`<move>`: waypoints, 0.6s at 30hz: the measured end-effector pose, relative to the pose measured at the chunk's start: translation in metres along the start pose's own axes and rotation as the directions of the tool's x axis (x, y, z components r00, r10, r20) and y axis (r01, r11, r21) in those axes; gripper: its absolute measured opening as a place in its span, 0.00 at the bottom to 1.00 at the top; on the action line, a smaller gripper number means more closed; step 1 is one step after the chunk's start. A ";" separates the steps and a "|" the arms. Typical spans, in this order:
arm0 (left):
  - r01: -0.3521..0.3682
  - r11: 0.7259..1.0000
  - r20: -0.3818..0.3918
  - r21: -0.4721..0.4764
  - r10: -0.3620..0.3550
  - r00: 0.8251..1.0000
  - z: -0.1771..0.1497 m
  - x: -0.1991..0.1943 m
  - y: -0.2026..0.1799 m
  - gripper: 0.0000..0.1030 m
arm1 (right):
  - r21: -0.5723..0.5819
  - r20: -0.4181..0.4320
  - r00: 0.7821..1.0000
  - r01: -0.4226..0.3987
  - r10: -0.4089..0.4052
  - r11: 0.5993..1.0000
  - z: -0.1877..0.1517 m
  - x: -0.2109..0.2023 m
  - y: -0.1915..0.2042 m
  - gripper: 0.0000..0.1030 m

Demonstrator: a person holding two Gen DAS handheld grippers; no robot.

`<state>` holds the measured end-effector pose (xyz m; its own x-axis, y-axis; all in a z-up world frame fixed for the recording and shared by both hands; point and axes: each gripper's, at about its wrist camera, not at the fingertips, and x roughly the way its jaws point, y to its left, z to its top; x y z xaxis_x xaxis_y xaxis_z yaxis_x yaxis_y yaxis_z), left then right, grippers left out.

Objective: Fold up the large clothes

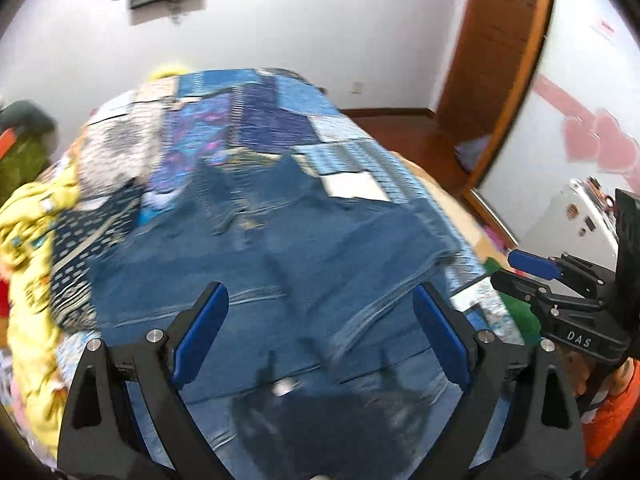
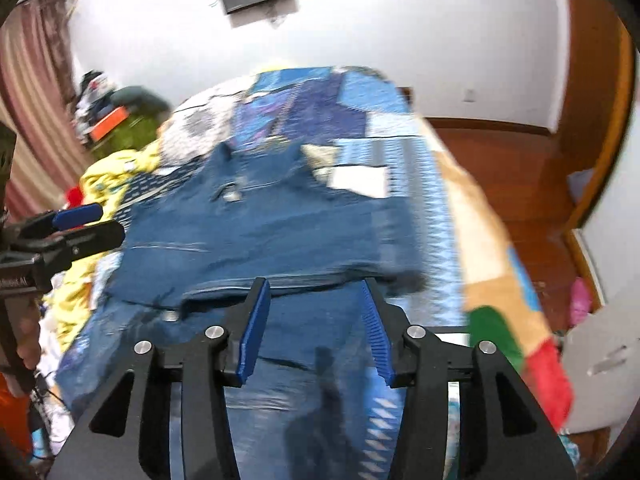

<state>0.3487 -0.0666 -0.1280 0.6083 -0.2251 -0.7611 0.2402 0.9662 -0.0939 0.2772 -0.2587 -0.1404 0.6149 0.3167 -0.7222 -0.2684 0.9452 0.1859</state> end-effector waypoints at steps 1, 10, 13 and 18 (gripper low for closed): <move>0.014 1.000 -0.014 0.011 -0.014 1.000 0.003 0.007 -0.005 0.91 | 0.008 0.003 1.000 0.012 -0.012 1.000 -0.001 -0.002 -0.006 0.43; 0.079 0.982 -0.226 0.171 -0.039 0.973 0.000 0.101 -0.058 0.74 | 0.085 -0.081 0.996 0.035 -0.028 0.996 -0.024 0.024 -0.041 0.44; 0.104 0.978 -0.295 0.178 -0.048 0.954 -0.008 0.128 -0.064 0.65 | 0.093 -0.112 0.994 0.020 -0.010 0.995 -0.033 0.031 -0.048 0.44; 0.135 0.979 -0.313 0.156 -0.080 0.946 -0.012 0.152 -0.067 0.49 | 0.102 -0.162 0.986 -0.007 0.023 0.995 -0.042 0.049 -0.044 0.44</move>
<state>0.4163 -0.1642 -0.2449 0.3197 -0.2514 -0.9136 0.4349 0.8955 -0.0943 0.2883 -0.2884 -0.2126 0.4800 0.3214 -0.8163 -0.1954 0.9463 0.2576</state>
